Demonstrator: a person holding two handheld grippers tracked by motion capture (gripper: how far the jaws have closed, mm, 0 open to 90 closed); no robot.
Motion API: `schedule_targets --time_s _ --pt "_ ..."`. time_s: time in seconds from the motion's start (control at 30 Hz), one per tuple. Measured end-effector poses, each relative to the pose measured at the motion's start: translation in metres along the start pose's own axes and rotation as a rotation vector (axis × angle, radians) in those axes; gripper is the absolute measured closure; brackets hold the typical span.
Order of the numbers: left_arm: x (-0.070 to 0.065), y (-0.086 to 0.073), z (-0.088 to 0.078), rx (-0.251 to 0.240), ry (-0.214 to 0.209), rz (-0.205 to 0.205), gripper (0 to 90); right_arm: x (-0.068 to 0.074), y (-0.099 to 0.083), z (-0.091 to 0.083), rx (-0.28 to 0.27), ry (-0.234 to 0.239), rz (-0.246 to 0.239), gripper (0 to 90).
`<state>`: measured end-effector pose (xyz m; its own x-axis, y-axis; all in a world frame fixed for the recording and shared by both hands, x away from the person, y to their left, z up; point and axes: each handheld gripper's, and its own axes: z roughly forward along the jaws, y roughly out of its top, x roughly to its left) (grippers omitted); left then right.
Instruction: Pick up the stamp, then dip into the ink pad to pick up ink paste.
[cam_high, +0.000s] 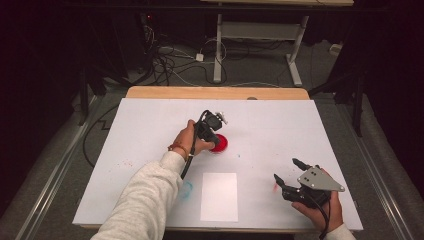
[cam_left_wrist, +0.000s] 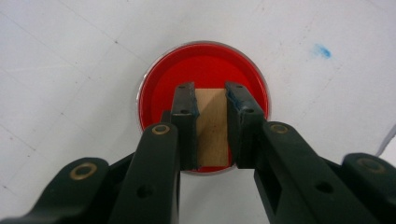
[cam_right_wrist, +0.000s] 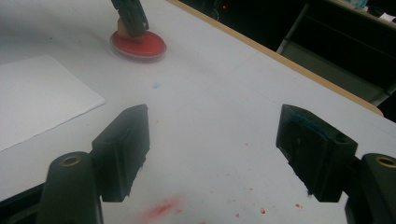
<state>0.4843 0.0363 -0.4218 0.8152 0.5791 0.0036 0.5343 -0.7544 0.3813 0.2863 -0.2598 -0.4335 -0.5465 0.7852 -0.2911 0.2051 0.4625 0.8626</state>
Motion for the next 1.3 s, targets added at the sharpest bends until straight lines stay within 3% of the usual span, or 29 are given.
schedule_targets --time_s 0.5,1.0,1.3 --pt "-0.002 0.005 -0.01 -0.039 -0.004 0.023 73.9 0.0 0.0 0.0 0.009 0.002 0.0 26.0" --pt "-0.003 0.008 -0.003 -0.01 -0.029 0.051 73.9 0.0 0.0 -0.001 0.006 0.0 -0.003 26.0" --pt "-0.002 0.009 0.0 -0.007 -0.019 0.032 73.9 -0.002 0.0 -0.002 -0.003 0.001 0.002 25.9"
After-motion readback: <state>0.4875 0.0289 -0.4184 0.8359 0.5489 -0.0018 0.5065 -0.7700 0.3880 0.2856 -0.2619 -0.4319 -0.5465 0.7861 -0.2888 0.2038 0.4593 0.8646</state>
